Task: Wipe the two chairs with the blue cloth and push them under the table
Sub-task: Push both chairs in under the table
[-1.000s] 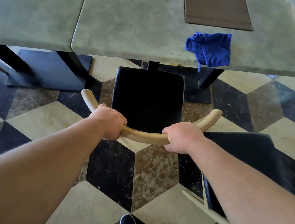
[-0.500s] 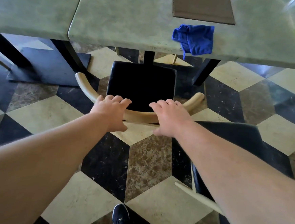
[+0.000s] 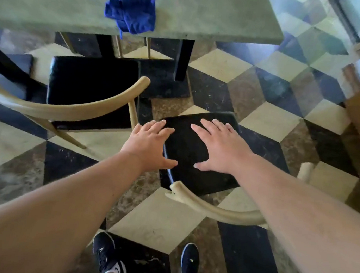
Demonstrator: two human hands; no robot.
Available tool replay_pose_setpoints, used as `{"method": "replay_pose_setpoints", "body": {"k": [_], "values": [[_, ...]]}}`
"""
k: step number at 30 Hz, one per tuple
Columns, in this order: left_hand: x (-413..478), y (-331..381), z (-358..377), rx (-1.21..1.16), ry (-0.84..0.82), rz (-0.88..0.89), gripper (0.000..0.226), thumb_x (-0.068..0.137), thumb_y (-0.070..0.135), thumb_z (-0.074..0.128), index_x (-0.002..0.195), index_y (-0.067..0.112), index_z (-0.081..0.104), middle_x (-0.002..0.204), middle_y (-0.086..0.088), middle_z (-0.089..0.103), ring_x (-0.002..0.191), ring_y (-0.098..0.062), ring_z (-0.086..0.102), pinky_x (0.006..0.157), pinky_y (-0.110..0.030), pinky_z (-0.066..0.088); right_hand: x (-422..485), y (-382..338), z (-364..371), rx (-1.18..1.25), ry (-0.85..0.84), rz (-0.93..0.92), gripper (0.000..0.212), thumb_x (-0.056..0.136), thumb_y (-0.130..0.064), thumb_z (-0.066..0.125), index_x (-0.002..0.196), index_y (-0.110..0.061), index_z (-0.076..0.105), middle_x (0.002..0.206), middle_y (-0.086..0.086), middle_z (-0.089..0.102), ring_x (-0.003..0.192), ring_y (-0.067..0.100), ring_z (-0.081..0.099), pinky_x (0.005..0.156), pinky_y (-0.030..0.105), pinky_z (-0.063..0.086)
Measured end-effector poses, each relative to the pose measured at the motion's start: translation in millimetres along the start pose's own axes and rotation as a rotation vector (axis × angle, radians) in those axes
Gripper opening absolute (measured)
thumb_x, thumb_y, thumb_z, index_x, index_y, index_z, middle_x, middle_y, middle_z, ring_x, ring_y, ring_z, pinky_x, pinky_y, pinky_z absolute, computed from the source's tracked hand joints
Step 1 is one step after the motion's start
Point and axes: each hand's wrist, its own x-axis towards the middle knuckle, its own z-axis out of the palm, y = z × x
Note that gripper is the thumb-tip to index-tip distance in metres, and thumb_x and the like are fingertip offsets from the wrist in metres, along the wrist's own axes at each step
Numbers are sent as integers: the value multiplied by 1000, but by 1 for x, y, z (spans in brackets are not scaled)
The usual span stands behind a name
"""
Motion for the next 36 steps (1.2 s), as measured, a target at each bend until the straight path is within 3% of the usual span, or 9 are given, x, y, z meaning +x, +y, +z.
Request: {"method": "replay_pose_setpoints", "body": {"k": [14,19,24,26,28,29,31,33,36], "values": [[13,199,98,54,-85,100,111,79,87,61,168,39,16,179,4,10,164,-23,7,130,-54,7,-159,124,115,99,-25,96,114,73,-88,57,160,-40,0,172,2,14,158,32,14,125,57,18],[-3,226,123,-22,-166,3,135,54,113,43,167,43,16,178,11,11,163,-22,12,130,-54,14,-181,140,146,173,-2,22,116,68,-100,35,160,-40,-1,172,1,17,157,31,16,124,53,17],[-22,231,145,65,-319,-46,140,49,105,59,166,48,6,178,12,6,162,-24,14,129,-59,20,-190,144,166,160,-111,-88,124,67,-92,59,160,-42,-6,173,1,12,157,32,14,125,57,17],[-21,233,150,178,-334,-59,126,63,92,69,166,46,11,176,9,17,159,-27,25,126,-60,26,-187,141,169,140,-156,-74,121,70,-81,71,160,-42,0,171,2,19,155,35,22,123,61,23],[-16,234,153,233,-319,-66,84,78,66,71,154,44,42,151,10,55,132,-23,58,108,-52,48,-181,139,170,113,-173,-76,93,77,-69,74,154,-41,29,155,2,47,137,34,48,112,58,40],[-14,235,154,251,-303,-59,54,83,52,67,136,43,58,122,13,68,105,-18,67,89,-44,55,-178,138,169,97,-156,-95,63,81,-62,72,137,-41,49,132,-2,64,115,29,62,98,51,50],[-14,236,153,273,-278,-38,15,85,39,59,100,41,63,83,14,64,72,-11,61,63,-34,50,-175,138,169,55,-110,-121,21,86,-54,68,95,-38,57,84,-11,64,75,18,61,67,38,46],[-16,235,152,267,-280,-21,6,86,37,58,92,40,59,77,14,62,67,-10,59,56,-31,45,-174,137,170,52,-86,-132,17,85,-50,67,85,-37,56,68,-12,53,62,13,54,60,34,36],[-11,230,147,255,-283,-24,6,88,36,61,93,40,61,77,14,62,66,-10,60,58,-31,49,-168,137,168,52,-70,-133,17,84,-48,69,82,-38,55,65,-13,51,57,8,48,57,32,28]]}}
